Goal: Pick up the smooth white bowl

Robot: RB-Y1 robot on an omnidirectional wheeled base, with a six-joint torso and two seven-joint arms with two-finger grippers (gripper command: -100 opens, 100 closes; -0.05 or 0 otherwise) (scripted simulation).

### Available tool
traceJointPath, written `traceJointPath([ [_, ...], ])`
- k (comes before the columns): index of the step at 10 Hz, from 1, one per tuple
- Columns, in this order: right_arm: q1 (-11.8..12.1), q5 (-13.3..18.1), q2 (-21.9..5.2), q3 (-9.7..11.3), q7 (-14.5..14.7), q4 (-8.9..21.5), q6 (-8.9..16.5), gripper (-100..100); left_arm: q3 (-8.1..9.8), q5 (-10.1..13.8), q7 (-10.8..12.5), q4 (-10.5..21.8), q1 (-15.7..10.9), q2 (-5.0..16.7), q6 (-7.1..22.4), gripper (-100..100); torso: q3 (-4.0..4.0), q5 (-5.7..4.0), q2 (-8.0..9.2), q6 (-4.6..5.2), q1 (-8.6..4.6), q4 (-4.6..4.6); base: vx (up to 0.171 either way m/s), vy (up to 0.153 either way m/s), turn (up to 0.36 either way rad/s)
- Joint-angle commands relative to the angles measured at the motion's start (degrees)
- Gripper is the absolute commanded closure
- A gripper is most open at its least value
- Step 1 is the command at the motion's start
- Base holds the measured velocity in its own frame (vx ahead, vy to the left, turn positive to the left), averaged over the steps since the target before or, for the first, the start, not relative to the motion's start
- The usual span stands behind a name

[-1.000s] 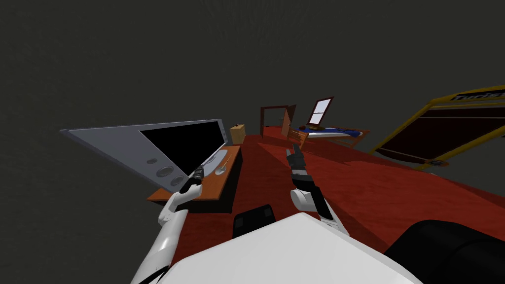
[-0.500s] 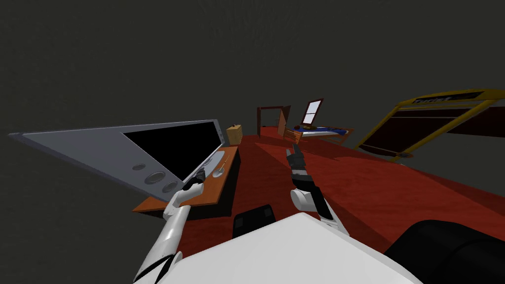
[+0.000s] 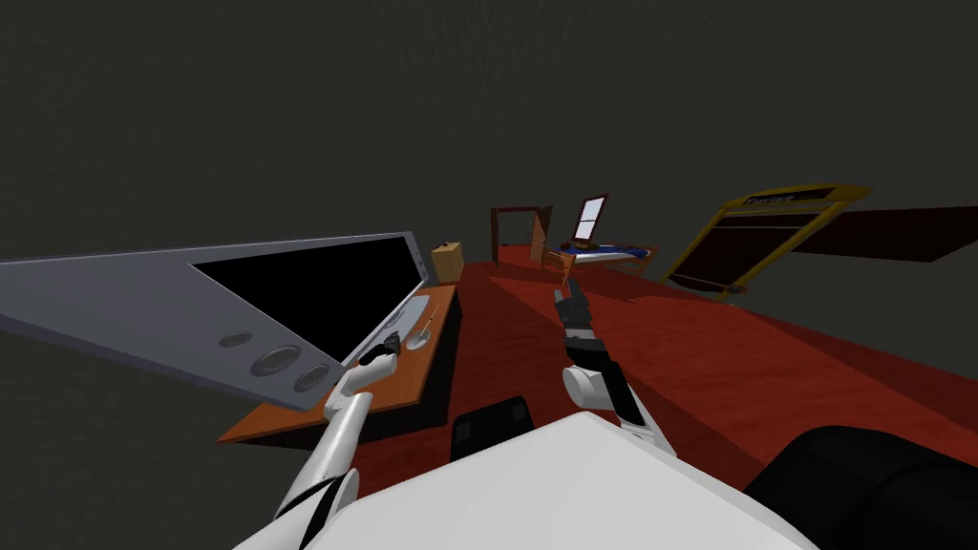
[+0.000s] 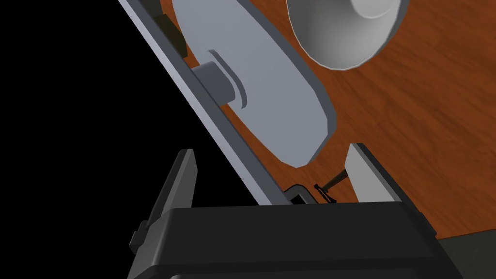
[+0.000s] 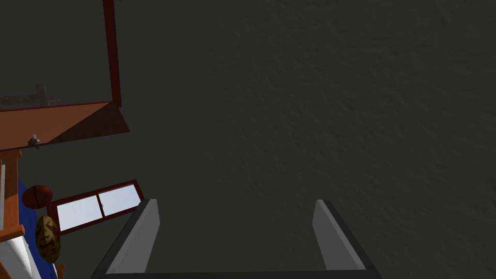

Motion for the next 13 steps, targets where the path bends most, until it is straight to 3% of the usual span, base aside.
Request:
traceJointPath([
  [1,0.0,0.0,0.0,0.0,0.0,0.0,0.0,0,0.17,1.04,0.19,2.86,-1.6,0.25,2.79,-100,0.0,0.0,0.0,0.0,0.0,0.0,0.038,0.084,-0.294],
  [8,0.01,0.0,0.0,-0.01,0.0,0.0,0.0,0,0.11,3.8,0.61,13.48,-4.73,0.7,7.85,-100,-0.04,0.03,-0.05,-0.07,0.1,-0.02,0.027,0.073,-0.124],
  [9,0.01,0.0,0.0,-0.01,0.0,0.0,0.0,0,0.11,3.8,0.61,13.48,-4.73,0.7,7.85,-100,-0.04,0.01,-0.06,-0.04,0.05,-0.02,0.027,0.05,-0.069],
  [12,0.01,0.0,0.0,-0.01,0.0,0.0,0.0,0,-0.19,5.45,0.88,18.95,-5.84,0.57,10.61,-100,-0.07,0.02,-0.12,-0.04,0.11,-0.03,0.042,0.09,-0.167],
  [13,0.01,0.0,-0.01,-0.01,0.0,0.0,0.0,0,-0.19,5.45,0.88,18.95,-5.84,0.57,10.61,-100,-0.1,0.05,-0.17,-0.05,0.2,-0.04,0.045,0.078,-0.052],
])
